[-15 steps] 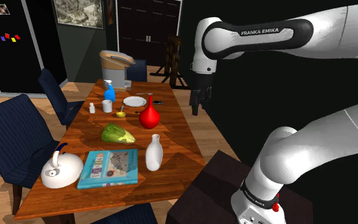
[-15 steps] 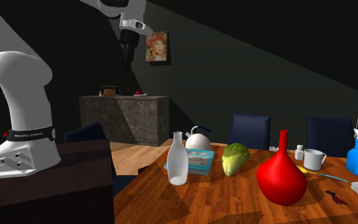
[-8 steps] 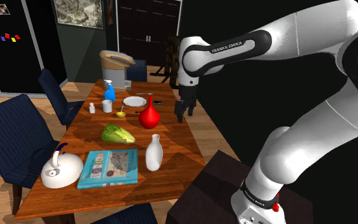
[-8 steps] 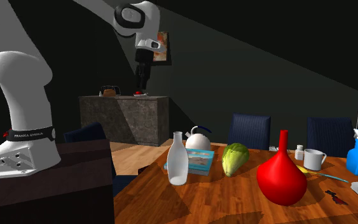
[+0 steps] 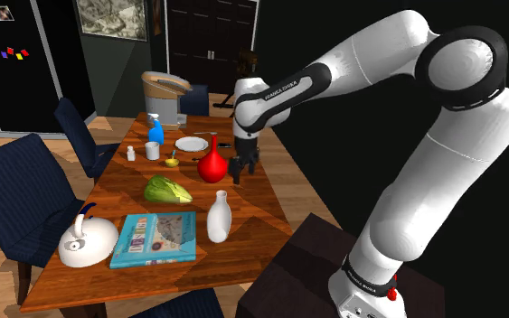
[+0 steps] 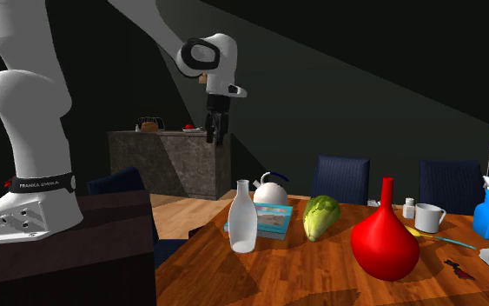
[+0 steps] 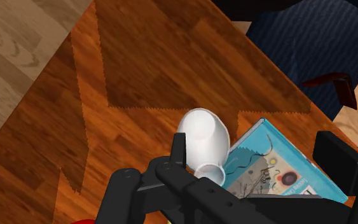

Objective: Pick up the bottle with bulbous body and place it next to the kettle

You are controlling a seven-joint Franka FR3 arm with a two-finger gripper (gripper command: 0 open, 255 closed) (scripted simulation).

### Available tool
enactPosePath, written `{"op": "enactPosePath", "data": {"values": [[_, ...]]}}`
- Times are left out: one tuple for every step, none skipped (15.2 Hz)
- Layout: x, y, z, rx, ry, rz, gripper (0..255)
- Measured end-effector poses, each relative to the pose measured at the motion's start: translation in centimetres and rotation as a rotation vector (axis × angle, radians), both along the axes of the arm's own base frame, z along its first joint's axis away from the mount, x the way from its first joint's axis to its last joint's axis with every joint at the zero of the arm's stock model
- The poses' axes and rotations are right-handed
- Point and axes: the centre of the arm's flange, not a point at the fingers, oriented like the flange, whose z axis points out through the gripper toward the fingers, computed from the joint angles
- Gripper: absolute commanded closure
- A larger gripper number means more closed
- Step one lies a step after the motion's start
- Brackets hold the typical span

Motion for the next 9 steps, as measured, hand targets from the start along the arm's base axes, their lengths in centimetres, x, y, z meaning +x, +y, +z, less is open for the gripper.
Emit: {"op": "enactPosePath", "data": {"values": [[0.9,0.1,-0.9,-0.003,-0.003,0.001,0],[1.8,0.1,-1.9,-0.005,-0.006,0.002,0],[2.7,0.2,-3.0,-0.008,-0.008,0.002,0],[3.5,0.3,-3.9,-0.011,-0.011,0.003,0],[4.2,0.1,-4.8,-0.014,-0.014,0.004,0],[5.2,0.0,-6.0,-0.016,-0.018,0.004,0],[6.2,0.0,-6.9,-0.019,-0.02,0.005,0],[7.1,0.0,-7.6,-0.022,-0.023,0.006,0],[8.0,0.1,-8.6,-0.025,-0.027,0.006,0]]}}
